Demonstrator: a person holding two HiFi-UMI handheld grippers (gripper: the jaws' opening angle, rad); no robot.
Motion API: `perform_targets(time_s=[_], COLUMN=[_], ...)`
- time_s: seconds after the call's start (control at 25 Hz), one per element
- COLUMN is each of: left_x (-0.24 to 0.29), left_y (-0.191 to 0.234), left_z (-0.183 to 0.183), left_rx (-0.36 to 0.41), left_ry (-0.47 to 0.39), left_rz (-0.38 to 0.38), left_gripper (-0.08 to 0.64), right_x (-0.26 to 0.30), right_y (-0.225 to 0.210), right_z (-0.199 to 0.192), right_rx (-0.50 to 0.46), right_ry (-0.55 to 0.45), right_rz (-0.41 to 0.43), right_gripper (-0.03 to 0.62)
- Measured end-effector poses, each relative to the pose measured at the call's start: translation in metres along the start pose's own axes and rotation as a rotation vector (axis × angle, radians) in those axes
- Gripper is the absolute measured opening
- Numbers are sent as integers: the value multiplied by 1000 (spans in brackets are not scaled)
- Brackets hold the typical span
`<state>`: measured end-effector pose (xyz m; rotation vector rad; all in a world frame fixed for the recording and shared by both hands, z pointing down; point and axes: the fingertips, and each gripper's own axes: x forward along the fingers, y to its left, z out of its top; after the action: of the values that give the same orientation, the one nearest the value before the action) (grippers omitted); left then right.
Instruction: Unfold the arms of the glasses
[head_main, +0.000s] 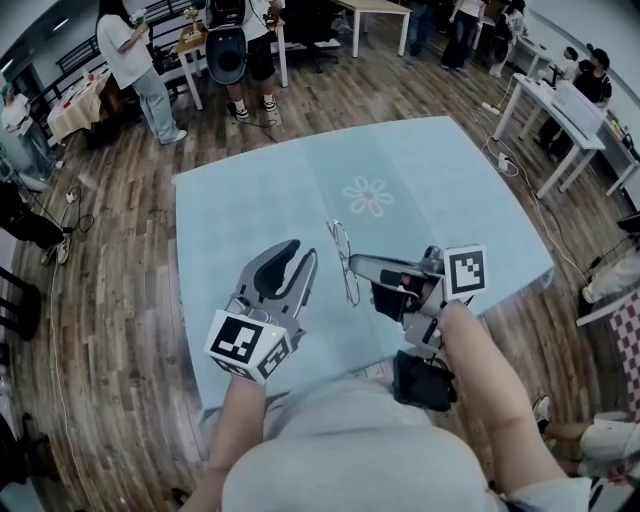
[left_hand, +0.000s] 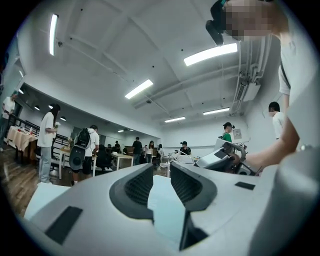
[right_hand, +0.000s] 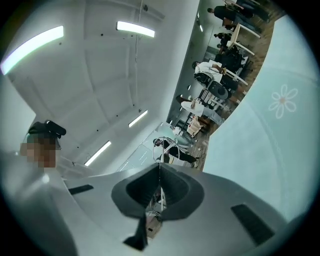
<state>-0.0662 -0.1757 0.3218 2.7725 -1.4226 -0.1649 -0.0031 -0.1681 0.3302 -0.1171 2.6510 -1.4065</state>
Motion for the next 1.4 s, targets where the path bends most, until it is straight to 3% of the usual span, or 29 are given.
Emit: perform_targets(time_s=[0.24, 0.48, 0.6, 0.72, 0.92, 1.04, 1.4], left_x=[-1, 2, 2, 2, 1, -2, -1], left_y=[-7, -19, -19, -14, -24, -27, -34], left_z=[-3, -10, -14, -18, -12, -8, -4], left_rx=[-70, 5, -1, -60, -245, -325, -344], left_ry=[3, 33, 32, 31, -16, -46, -63], left_rz=[-52, -123, -148, -199, -399, -467, -493], left_gripper=[161, 181, 181, 179, 179, 179, 164], right_x=[-7, -9, -9, -8, -10, -10, -13], right_y=[4, 6, 6, 7, 13, 19, 19], right_z=[-7, -10, -15, -20, -25, -30, -33], right_rx=[77, 164, 179, 197, 216, 223, 232], right_ry=[22, 46, 65, 79, 119, 143, 167], right_rz=[58, 132, 141, 159, 207, 240, 235], right_gripper=[11, 11, 11, 11, 11, 11, 11])
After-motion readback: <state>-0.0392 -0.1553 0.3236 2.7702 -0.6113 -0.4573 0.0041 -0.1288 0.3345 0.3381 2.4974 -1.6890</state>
